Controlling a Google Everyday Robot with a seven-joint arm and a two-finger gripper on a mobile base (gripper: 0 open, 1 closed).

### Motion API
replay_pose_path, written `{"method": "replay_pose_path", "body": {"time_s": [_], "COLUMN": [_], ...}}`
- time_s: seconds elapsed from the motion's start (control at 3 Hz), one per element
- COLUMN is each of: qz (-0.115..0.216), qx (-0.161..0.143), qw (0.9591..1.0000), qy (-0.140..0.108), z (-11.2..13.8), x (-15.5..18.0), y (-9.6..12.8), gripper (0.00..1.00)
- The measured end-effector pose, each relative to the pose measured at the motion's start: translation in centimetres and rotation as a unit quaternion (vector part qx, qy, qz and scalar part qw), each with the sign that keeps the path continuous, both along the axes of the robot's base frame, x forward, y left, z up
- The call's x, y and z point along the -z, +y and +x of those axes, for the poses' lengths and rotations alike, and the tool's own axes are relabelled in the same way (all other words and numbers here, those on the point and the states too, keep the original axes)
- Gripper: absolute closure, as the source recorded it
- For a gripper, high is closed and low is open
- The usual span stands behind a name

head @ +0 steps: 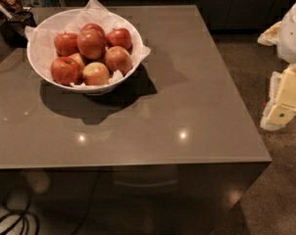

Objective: Pick apple from white bowl

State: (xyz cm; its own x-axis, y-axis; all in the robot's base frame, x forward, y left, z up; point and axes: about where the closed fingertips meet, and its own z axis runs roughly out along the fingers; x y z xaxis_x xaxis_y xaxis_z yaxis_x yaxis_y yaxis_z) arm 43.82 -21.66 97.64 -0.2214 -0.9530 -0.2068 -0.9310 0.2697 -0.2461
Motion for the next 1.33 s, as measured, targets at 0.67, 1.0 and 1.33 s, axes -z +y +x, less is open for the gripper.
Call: {"method": "replay_pose_path", "body": {"time_s": [0.67, 1.0, 1.33], "qz": [-0.015, -0.03, -0.027], "qx": [-0.02, -0.063, -0.067], "qw": [0.9996, 0.9976, 0.9974], "qy": [0.011, 0.005, -0.003], "z": [1.6, 2.9, 3.2], "x": [-0.7, -1.3, -1.5], "y": [2.2, 5.1, 5.6], "gripper": [0.0, 0.0, 0.0]}}
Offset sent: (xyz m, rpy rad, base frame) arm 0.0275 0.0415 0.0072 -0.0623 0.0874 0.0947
